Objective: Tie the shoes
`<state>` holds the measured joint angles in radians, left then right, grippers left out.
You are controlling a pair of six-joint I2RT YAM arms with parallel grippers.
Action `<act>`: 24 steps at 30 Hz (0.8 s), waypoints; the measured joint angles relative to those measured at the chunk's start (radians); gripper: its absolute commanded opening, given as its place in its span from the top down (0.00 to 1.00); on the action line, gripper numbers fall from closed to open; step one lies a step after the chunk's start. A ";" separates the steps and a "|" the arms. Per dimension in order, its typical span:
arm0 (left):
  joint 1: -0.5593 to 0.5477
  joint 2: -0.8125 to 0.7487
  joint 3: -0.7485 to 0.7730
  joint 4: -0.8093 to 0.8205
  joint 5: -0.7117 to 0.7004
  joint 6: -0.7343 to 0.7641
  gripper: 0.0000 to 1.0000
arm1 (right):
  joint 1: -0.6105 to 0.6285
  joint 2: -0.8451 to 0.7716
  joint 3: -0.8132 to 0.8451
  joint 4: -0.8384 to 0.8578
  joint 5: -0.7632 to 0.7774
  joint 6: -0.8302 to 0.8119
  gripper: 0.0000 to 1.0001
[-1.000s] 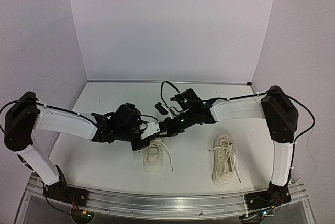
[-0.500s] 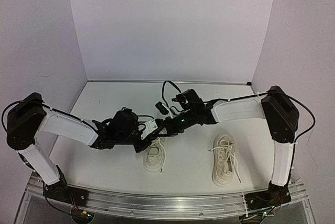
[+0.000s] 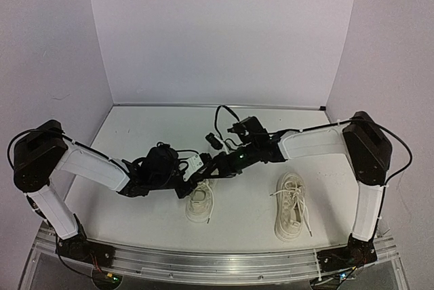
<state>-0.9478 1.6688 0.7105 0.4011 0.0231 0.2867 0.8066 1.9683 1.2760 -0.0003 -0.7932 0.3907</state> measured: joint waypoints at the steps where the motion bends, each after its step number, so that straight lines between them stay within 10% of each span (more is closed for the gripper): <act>1: 0.000 0.000 0.000 0.001 0.000 0.001 1.00 | -0.006 -0.011 -0.003 -0.001 0.000 0.000 0.70; 24: 0.000 0.000 0.000 0.000 0.000 0.036 1.00 | -0.044 0.070 0.009 0.004 0.037 0.016 0.86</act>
<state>-0.9478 1.6688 0.7105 0.4007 0.0230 0.3231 0.7624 2.0379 1.2848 0.0040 -0.7563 0.4068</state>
